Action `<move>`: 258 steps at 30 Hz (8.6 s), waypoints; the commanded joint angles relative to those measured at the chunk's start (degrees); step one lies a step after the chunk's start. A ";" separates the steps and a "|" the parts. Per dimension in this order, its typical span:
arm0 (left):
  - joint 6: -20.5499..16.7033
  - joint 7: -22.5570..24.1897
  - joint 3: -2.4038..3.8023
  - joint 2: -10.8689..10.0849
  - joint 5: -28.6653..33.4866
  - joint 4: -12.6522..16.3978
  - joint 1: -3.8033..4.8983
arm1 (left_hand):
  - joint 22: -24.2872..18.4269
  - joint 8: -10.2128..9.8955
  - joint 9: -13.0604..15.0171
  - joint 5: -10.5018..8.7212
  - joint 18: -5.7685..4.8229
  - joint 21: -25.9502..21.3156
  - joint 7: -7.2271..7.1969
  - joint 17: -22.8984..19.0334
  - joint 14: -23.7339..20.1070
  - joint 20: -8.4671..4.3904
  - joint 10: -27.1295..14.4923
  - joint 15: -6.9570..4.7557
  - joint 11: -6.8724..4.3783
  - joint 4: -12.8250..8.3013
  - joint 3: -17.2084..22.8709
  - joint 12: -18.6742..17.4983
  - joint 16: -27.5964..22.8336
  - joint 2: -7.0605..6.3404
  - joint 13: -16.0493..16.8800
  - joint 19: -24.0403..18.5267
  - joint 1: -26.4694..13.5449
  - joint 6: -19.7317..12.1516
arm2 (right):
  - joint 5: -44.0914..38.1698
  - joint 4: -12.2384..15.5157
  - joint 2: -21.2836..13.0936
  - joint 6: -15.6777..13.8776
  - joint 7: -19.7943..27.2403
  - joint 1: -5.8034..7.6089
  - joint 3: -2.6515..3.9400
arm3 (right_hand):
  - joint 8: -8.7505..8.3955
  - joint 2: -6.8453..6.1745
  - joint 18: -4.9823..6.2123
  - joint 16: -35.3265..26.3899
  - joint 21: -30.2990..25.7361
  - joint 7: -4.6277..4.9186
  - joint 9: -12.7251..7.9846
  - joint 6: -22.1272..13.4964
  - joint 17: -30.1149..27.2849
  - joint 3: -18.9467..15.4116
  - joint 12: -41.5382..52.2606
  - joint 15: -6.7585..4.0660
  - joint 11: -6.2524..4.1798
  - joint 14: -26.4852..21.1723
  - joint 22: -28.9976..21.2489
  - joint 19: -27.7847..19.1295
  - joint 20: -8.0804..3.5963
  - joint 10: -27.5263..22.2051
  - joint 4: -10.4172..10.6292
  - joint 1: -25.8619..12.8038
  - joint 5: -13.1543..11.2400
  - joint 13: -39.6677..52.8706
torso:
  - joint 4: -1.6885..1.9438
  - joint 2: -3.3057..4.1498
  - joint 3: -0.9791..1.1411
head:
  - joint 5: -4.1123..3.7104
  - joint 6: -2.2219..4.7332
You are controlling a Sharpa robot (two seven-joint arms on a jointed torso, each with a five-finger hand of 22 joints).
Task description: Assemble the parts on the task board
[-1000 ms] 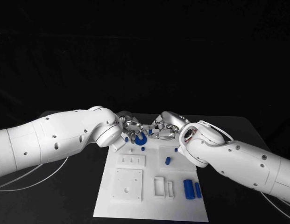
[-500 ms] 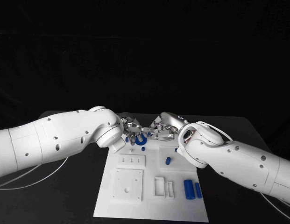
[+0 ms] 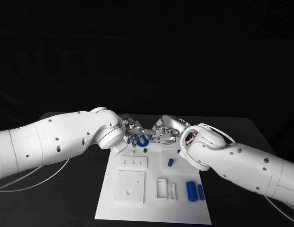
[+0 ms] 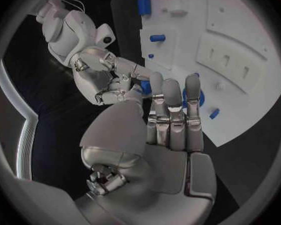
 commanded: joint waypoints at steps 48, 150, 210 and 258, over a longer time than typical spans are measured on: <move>3.89 -1.44 0.08 0.27 -0.58 0.21 0.14 | 1.83 0.37 -8.04 6.68 -0.11 -0.59 -0.35 0.03 -0.81 -0.11 -0.51 0.05 -0.05 -4.32 0.43 -0.53 1.24 0.93 -0.18 -0.77 3.19 0.87 | -0.58 -0.04 0.69 2.16 0.02 -0.04 -0.31 | 0.15 0.42 -0.73 -0.29 -0.32 -0.61 0.06 1.14 0.09 0.00 -0.13 -0.31 -0.33 -0.03 6.38 2.92 -0.55 0.09 0.34 0.22 0.42 0.06 | -0.01 0.07 0.03 | -0.03 -0.51; 0.37 -1.59 -2.25 -3.34 -12.47 2.65 -0.13 | 6.81 -0.25 -12.27 17.29 0.29 2.67 -2.41 5.19 3.60 -1.77 3.02 -1.82 -1.16 -15.51 21.69 6.51 5.21 -5.16 -2.44 0.81 -2.06 12.36 | 13.15 3.23 -11.75 -9.13 9.26 -2.80 1.30 | 0.11 -2.38 0.97 -3.12 -6.38 2.36 -0.11 -9.99 -3.00 -16.84 -3.63 1.28 1.80 -1.31 5.54 2.70 1.15 -4.53 7.58 2.71 11.39 -5.80 | -0.08 -0.17 0.21 | 1.14 -2.08; -0.14 -7.06 -2.31 -2.59 -22.64 2.31 -7.27 | 38.67 -0.03 -5.26 17.23 -0.26 -21.46 -4.00 12.63 4.90 -1.35 2.89 -1.93 -2.08 -17.49 22.37 15.46 15.02 -2.26 3.98 11.53 -6.10 16.54 | 20.10 -10.14 -7.82 -8.38 9.01 0.82 3.52 | 0.11 -2.24 0.96 -2.98 -6.77 2.33 -0.11 -9.86 -2.96 -16.00 -3.77 1.25 1.70 -1.47 5.46 2.52 1.12 -4.87 5.77 1.33 16.69 -6.28 | 0.15 -1.67 0.70 | 2.07 -6.97; 3.12 -7.45 -2.31 -3.34 -24.56 2.70 -8.43 | 38.90 -0.07 -5.40 16.80 -0.44 -22.71 -3.96 11.56 4.55 -1.33 2.92 -1.87 -2.02 -17.00 22.19 15.27 14.50 -2.33 3.93 11.98 -5.95 16.35 | 20.08 -10.27 -7.53 -7.71 8.79 0.81 3.52 | 0.11 -2.09 0.97 -2.97 -6.86 2.34 -0.11 -9.89 -2.95 -15.91 -3.74 1.22 1.70 -1.47 5.43 2.52 1.09 -4.90 5.53 0.84 17.14 -6.32 | 0.15 -1.56 0.70 | 2.02 -7.36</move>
